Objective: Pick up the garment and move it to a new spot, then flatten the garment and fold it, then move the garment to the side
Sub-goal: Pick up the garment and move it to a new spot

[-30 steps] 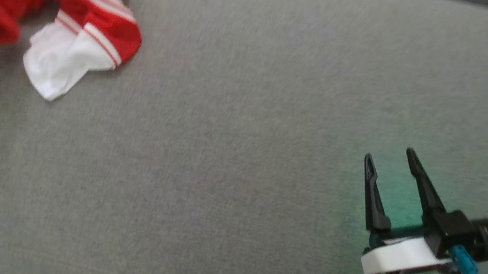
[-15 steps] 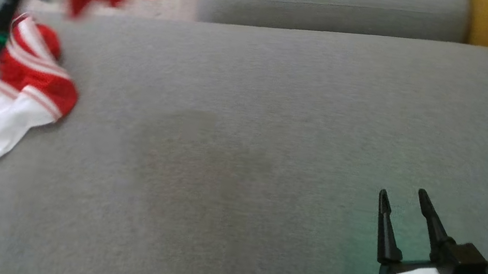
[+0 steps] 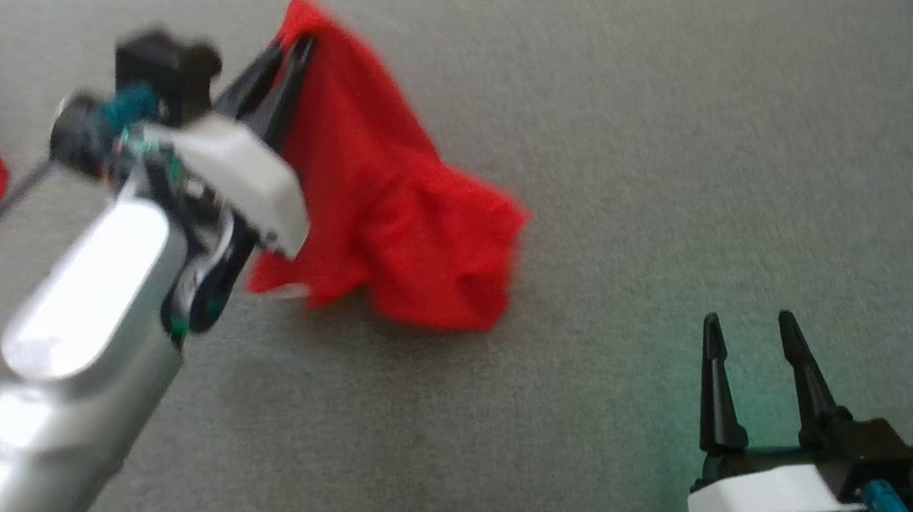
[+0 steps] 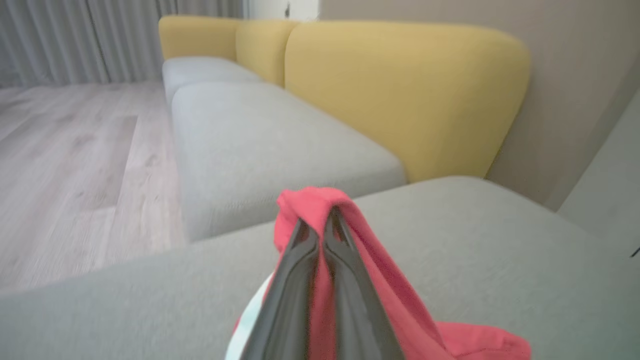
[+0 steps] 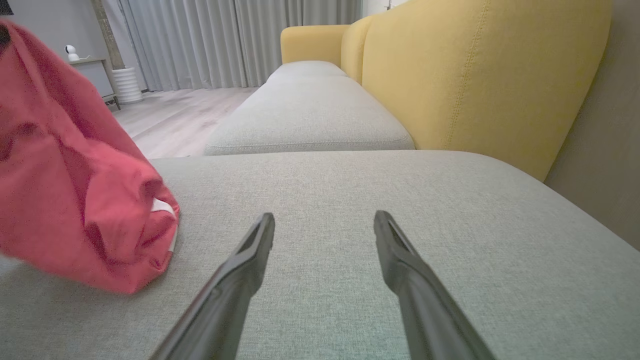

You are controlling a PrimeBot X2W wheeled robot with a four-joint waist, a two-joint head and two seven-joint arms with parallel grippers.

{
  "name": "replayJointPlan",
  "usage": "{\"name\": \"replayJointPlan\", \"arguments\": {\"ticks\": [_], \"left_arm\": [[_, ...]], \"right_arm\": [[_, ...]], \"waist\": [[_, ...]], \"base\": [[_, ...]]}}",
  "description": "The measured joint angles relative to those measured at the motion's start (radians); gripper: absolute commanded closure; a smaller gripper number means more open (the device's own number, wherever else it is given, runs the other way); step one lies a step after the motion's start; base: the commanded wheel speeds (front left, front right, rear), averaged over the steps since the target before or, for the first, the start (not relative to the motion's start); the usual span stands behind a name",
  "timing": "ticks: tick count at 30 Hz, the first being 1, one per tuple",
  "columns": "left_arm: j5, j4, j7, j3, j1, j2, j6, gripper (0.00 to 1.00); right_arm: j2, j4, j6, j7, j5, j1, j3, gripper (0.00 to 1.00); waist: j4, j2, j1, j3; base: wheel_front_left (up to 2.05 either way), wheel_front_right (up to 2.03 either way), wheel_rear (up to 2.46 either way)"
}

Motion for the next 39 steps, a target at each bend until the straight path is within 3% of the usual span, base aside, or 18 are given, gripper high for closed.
{"name": "replayJointPlan", "arguments": {"ticks": [5, 6, 7, 8, 9, 10, 20, 27, 39], "left_arm": [[0.038, 0.162, -0.099, -0.021, 0.045, -0.01, 0.02, 1.0], [0.038, 0.191, -0.119, -0.022, 0.048, -0.019, 0.024, 0.95], [0.038, 0.218, -0.132, -0.024, 0.049, -0.028, 0.024, 0.67], [0.038, 0.242, -0.146, -0.027, 0.049, -0.035, 0.023, 0.51], [0.038, 0.263, -0.164, -0.033, 0.049, -0.04, 0.02, 0.16], [0.038, 0.281, -0.182, -0.038, 0.049, -0.045, 0.016, 0.0], [0.037, 0.354, -0.329, -0.046, 0.056, -0.082, -0.014, 0.0], [0.012, 0.33, -0.375, -0.039, 0.162, -0.096, -0.015, 0.0], [0.007, 0.119, -0.401, 0.024, 0.488, -0.084, 0.066, 0.0]], "right_arm": [[0.0, -0.009, 0.0, -0.001, 0.009, -0.008, 0.005, 0.0], [0.0, -0.009, 0.0, -0.001, 0.009, -0.008, 0.006, 0.0], [0.0, -0.009, 0.0, -0.001, 0.01, -0.009, 0.008, 0.0], [0.0, -0.009, 0.0, -0.001, 0.01, -0.011, 0.01, 0.0], [0.0, -0.009, 0.0, -0.001, 0.01, -0.014, 0.011, 0.0], [0.0, -0.008, 0.0, -0.001, 0.01, -0.018, 0.01, 0.0], [0.0, -0.002, 0.0, -0.001, 0.006, -0.019, 0.004, 0.0], [0.0, 0.012, 0.0, -0.001, -0.004, 0.009, -0.001, 0.0], [0.0, 0.024, 0.0, -0.001, -0.002, 0.091, 0.012, 0.0]], "waist": [[-0.03, 0.0, 0.0, 0.058], [-0.034, 0.0, 0.0, 0.069], [-0.035, 0.0, 0.0, 0.077], [-0.036, 0.0, 0.0, 0.083], [-0.036, 0.0, 0.0, 0.087], [-0.032, 0.0, 0.0001, 0.088], [0.022, 0.0, -0.0003, 0.018], [0.063, 0.0, -0.0004, -0.052], [0.144, 0.0, -0.0005, -0.162]], "base": [[0.0, 0.0, 0.0], [0.0, 0.0, 0.0], [0.0, 0.0, 0.0], [0.0, 0.0, 0.0], [0.0, 0.0, 0.0], [0.0, 0.0, 0.0], [0.0, 0.0, 0.0], [0.0, 0.0, 0.0], [0.0, 0.0, 0.0]]}}
